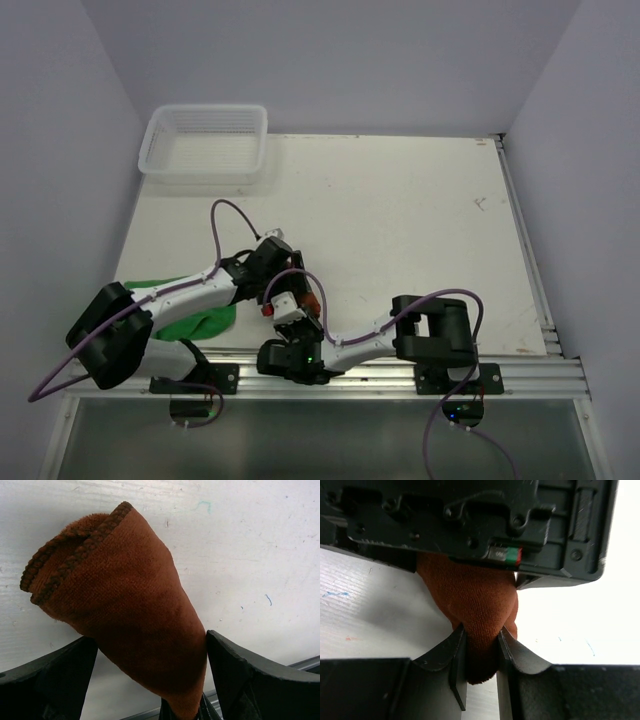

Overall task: Roll the towels
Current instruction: Place the rolled towel into the container

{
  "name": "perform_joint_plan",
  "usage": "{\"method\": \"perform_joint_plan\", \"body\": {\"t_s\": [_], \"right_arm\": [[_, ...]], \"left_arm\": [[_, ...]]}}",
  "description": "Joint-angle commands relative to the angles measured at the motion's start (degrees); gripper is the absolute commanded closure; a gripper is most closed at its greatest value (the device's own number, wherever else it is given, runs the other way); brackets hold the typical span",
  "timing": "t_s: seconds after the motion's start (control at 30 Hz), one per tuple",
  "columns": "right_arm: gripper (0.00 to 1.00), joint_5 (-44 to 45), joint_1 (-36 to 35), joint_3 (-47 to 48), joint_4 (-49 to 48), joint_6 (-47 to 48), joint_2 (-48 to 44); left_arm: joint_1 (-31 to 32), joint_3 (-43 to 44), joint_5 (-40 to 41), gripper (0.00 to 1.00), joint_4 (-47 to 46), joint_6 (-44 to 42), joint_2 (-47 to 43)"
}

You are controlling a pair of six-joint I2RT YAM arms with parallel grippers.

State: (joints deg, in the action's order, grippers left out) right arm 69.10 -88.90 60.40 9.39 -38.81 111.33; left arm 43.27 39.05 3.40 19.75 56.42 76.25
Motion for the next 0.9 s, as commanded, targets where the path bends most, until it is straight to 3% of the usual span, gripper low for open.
{"method": "perform_joint_plan", "body": {"t_s": [0.0, 0.4, 0.5, 0.57, 0.67, 0.73, 0.87], "right_arm": [[0.86, 3.23, -0.66, 2.09, -3.15, 0.31, 1.08], [0.86, 2.27, -1.71, -0.02, -8.51, 3.91, 0.29], [0.84, 2.0, -1.89, -0.63, -8.77, 3.83, -0.14], [0.82, 1.91, -1.89, -1.25, -8.86, 3.65, -0.59], [0.76, 2.18, -1.97, -1.6, -8.77, 3.48, -1.11], [0.62, 2.62, -1.89, -1.78, -8.25, 2.43, -1.38], [0.48, 3.32, -1.89, -3.09, -7.54, 1.28, -3.91]], "left_arm": [[0.5, -1.16, -0.94, 0.1, -2.96, 0.27, 1.09], [0.5, -2.14, 4.06, 0.19, -1.83, -3.33, 4.43], [0.5, -0.47, 5.56, 0.27, -1.29, -4.91, 5.84], [0.5, 0.15, 5.65, 0.38, -1.55, -5.53, 6.8], [0.59, 1.12, 5.39, 0.53, -1.64, -6.5, 8.39], [0.5, 1.56, 5.13, 0.7, -1.38, -7.12, 8.83], [0.5, 0.33, 6.27, 0.75, -0.59, -7.12, 7.78]]}}
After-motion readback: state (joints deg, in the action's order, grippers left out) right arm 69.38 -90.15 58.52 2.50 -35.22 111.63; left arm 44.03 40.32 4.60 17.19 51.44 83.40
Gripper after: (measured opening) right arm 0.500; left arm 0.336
